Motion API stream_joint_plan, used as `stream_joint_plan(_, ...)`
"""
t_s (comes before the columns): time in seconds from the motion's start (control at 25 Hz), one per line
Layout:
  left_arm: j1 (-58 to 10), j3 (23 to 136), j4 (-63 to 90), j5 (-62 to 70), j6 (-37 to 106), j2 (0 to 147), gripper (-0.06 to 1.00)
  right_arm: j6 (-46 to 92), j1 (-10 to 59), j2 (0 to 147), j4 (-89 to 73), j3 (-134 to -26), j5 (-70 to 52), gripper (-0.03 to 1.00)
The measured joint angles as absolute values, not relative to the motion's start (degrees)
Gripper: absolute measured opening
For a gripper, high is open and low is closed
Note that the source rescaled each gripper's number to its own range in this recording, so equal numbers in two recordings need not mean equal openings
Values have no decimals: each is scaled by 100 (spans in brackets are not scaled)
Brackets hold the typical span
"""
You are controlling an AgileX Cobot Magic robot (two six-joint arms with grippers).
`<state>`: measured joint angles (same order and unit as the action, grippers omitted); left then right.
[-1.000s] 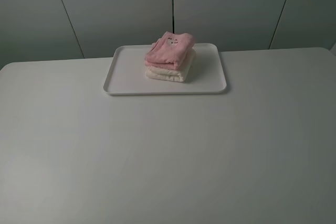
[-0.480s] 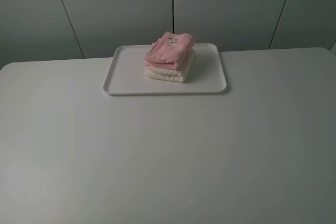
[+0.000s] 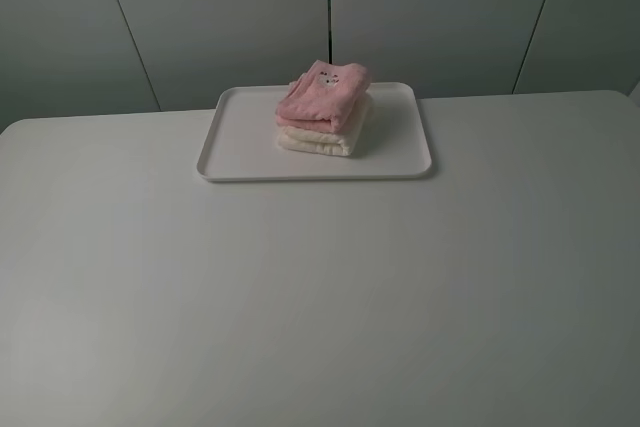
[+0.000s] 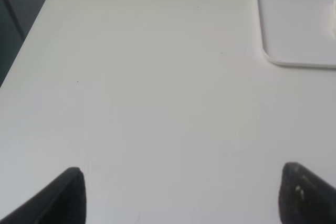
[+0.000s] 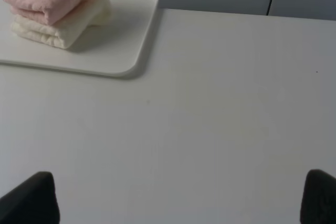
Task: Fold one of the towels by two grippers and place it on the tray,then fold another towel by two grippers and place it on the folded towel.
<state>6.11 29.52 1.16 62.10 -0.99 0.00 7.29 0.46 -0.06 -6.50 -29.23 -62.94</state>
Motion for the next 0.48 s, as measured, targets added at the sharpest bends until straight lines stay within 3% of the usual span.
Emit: stream_joint_plan(0.48,611,2952,116,6210,-99,0,96,729,46,-6,-650,-2923,-6294,100)
